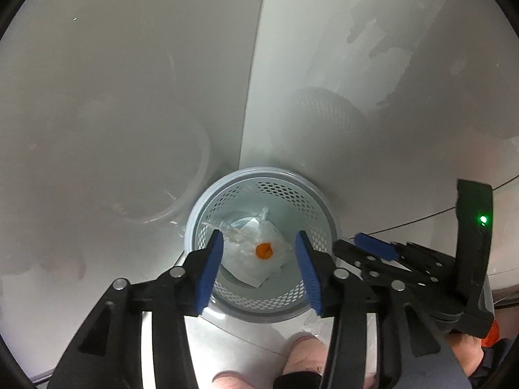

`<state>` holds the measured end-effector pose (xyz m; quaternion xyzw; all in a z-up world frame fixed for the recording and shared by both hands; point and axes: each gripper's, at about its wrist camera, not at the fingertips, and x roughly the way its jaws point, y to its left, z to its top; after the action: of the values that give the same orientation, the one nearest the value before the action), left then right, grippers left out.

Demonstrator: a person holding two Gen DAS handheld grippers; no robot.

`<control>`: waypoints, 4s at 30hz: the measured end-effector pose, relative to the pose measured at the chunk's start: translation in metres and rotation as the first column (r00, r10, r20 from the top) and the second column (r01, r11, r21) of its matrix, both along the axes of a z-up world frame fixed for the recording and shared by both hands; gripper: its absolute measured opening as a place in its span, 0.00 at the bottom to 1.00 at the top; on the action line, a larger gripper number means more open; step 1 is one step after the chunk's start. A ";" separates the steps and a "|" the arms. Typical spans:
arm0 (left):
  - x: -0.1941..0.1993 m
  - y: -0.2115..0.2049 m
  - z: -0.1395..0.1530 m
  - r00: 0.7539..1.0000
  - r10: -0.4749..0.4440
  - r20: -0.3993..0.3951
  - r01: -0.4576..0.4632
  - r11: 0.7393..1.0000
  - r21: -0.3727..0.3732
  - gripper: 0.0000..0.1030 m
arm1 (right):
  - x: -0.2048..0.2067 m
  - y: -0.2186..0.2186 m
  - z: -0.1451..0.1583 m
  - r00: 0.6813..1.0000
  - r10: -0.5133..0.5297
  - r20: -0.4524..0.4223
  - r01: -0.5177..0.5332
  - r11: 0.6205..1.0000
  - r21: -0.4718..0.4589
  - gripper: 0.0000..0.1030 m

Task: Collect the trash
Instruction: 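Open both grippers to drop the tube package and peel into the bin, then raise both open tools back toward the counter, left toward the clear cup, then grasp the clear plastic cup with the left gripper while the right grasps the yellow lid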

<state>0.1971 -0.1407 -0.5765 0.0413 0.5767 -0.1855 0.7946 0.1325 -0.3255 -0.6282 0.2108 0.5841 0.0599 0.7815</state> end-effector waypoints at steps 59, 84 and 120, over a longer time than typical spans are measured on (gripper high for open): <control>0.235 0.188 0.471 0.891 0.372 0.261 -0.370 0.927 -0.060 0.69 | 0.267 0.062 0.505 0.966 0.040 0.254 -0.027 0.998 -0.053 0.40; 0.370 0.215 0.424 0.862 0.452 0.230 -0.461 0.887 -0.016 0.83 | 0.366 0.052 0.431 0.991 -0.089 0.098 0.087 0.996 0.023 0.06; 0.468 0.198 0.353 0.905 0.391 0.170 -0.408 0.909 0.083 0.51 | 0.359 0.035 0.447 0.978 -0.137 0.155 0.131 0.990 0.048 0.03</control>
<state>0.6652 0.0578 -0.2233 -0.0178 0.5215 0.0191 0.8528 0.4914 -0.2900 -0.1808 0.2589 0.5036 0.0348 0.8235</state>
